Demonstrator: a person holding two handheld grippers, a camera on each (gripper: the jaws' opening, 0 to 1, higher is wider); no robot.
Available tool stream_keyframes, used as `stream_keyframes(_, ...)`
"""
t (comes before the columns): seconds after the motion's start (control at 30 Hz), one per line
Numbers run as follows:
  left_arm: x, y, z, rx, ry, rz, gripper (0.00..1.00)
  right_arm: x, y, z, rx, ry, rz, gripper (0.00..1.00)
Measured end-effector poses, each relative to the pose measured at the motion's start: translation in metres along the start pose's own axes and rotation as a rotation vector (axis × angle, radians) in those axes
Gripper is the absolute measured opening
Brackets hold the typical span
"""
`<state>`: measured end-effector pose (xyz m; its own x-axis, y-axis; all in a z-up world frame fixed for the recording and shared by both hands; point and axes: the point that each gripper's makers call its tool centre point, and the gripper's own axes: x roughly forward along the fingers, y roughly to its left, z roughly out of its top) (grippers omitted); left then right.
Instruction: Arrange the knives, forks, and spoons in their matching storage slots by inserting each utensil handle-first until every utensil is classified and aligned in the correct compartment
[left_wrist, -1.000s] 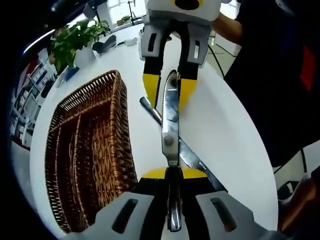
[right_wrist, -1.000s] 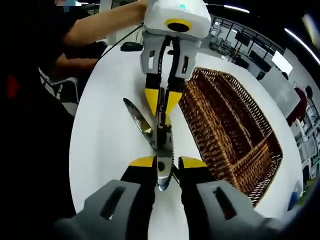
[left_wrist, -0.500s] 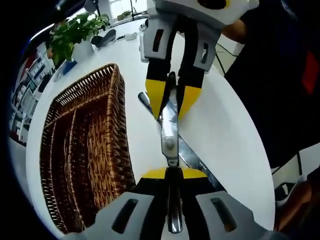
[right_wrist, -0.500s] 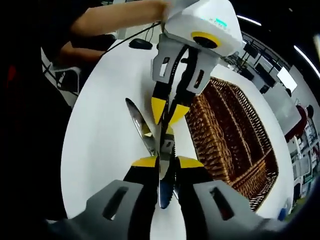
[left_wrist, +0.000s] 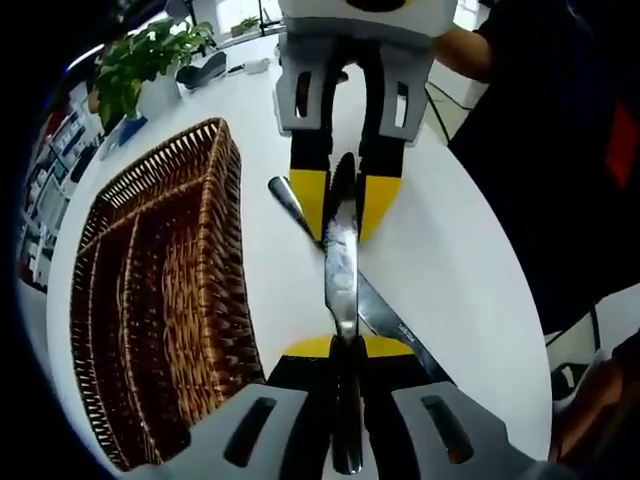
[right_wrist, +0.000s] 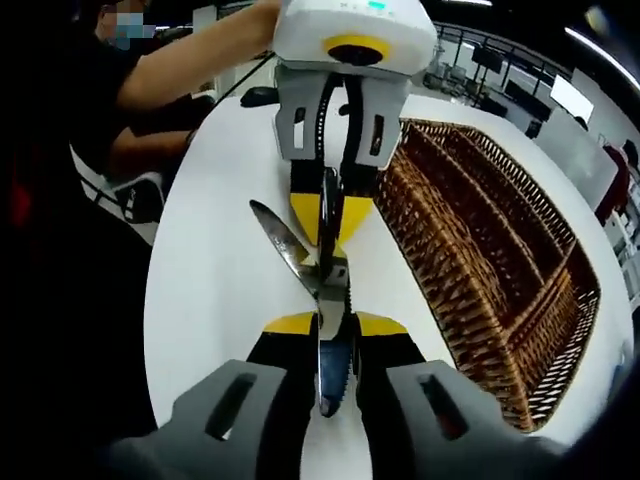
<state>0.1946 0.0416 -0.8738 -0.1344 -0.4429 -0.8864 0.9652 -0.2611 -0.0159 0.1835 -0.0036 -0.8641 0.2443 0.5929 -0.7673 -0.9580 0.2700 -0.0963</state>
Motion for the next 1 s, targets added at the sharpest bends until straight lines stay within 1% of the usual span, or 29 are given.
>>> stream_keyframes(0.1, 0.001, 0.000, -0.001, -0.005, -0.005, -0.010, 0.07, 0.002, 0.002, -0.003, 0.007, 0.005, 0.002, 0.11)
stream_keyframes(0.17, 0.000, -0.001, 0.000, -0.006, -0.009, -0.015, 0.07, 0.000, 0.002, -0.001, 0.023, -0.005, 0.003, 0.11)
stream_keyframes(0.37, -0.001, -0.001, 0.000, 0.000, 0.002, -0.015, 0.07, -0.001, 0.001, 0.000, 0.014, -0.006, 0.001, 0.11)
stream_keyframes(0.53, -0.012, -0.001, 0.004, 0.005, 0.000, 0.007, 0.07, -0.007, -0.001, 0.007, 0.003, -0.027, -0.002, 0.11)
stream_keyframes(0.63, -0.018, 0.001, 0.007, 0.010, 0.002, 0.020, 0.07, -0.012, -0.004, 0.014, -0.016, -0.044, -0.013, 0.11)
stream_keyframes(0.9, -0.041, 0.010, 0.013, 0.013, 0.014, 0.069, 0.07, -0.024, -0.016, 0.030, -0.062, -0.078, -0.022, 0.11)
stream_keyframes(1.0, -0.047, 0.014, 0.014, 0.006, 0.013, 0.078, 0.07, -0.027, -0.021, 0.037, -0.081, -0.086, -0.021, 0.11)
